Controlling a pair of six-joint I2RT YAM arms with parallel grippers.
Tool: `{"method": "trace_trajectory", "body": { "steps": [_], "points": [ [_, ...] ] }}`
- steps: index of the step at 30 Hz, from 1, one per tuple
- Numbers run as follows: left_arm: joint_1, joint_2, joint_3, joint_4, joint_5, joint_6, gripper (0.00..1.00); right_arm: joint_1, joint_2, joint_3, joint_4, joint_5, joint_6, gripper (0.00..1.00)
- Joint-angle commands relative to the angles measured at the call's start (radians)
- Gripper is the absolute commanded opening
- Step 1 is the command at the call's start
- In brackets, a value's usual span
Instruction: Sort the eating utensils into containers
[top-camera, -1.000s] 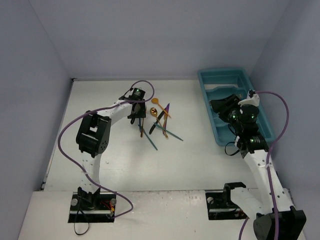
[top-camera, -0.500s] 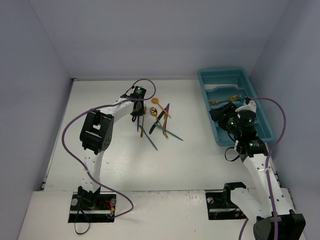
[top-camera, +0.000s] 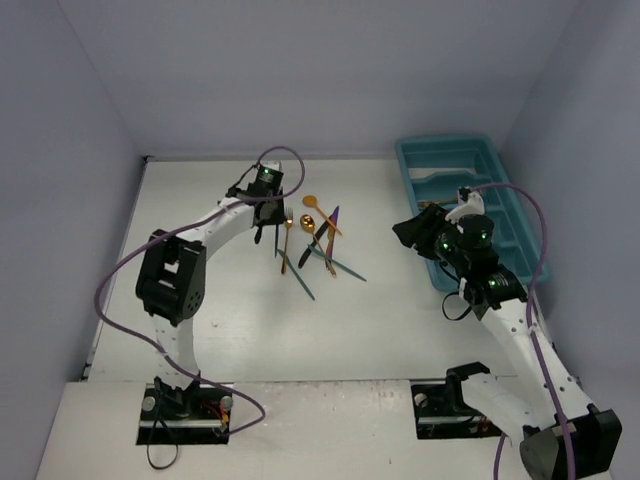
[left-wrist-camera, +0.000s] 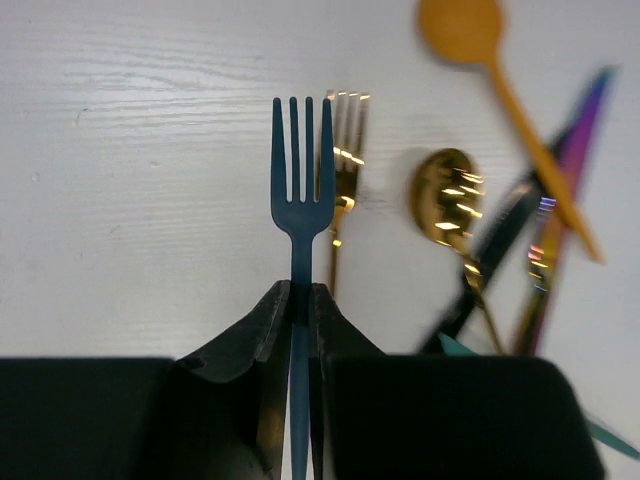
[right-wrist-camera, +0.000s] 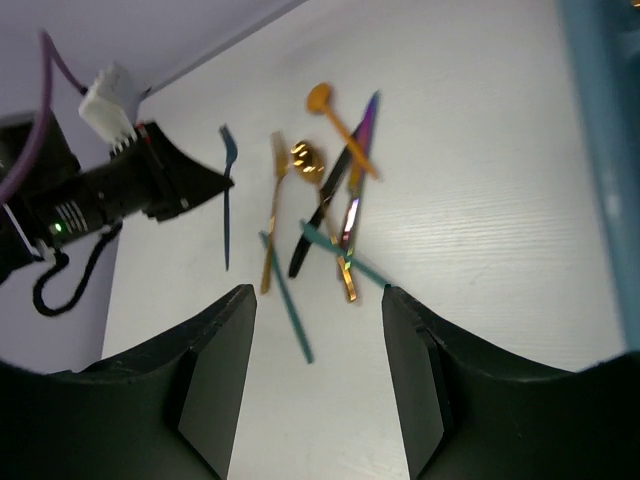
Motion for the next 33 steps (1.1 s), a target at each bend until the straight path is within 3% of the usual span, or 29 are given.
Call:
{"method": "trace_trajectory", "body": {
  "steps": [1,4,10,25,33],
  "points": [
    [-0.053,-0.287,-0.052,0.152,0.102,-0.075,0.0,0.161,0.05,0.08,0.149,-0.01,-0.026,0.51],
    [-0.1,-0.372,-0.09,0.182,0.137,-0.1,0.0,0.285,0.093,0.108,0.189,0.034,-0.041,0.51],
    [-0.182,-0.491,-0.133,0.224,0.158,-0.135,0.0,0.413,0.184,0.162,0.24,0.081,-0.067,0.5],
    [-0.292,-0.566,-0.152,0.229,0.138,-0.162,0.0,0.475,0.329,0.26,0.289,0.154,-0.088,0.44],
    [-0.311,-0.577,-0.164,0.226,0.116,-0.16,0.0,0.475,0.359,0.282,0.295,0.173,-0.083,0.25]
  ]
}}
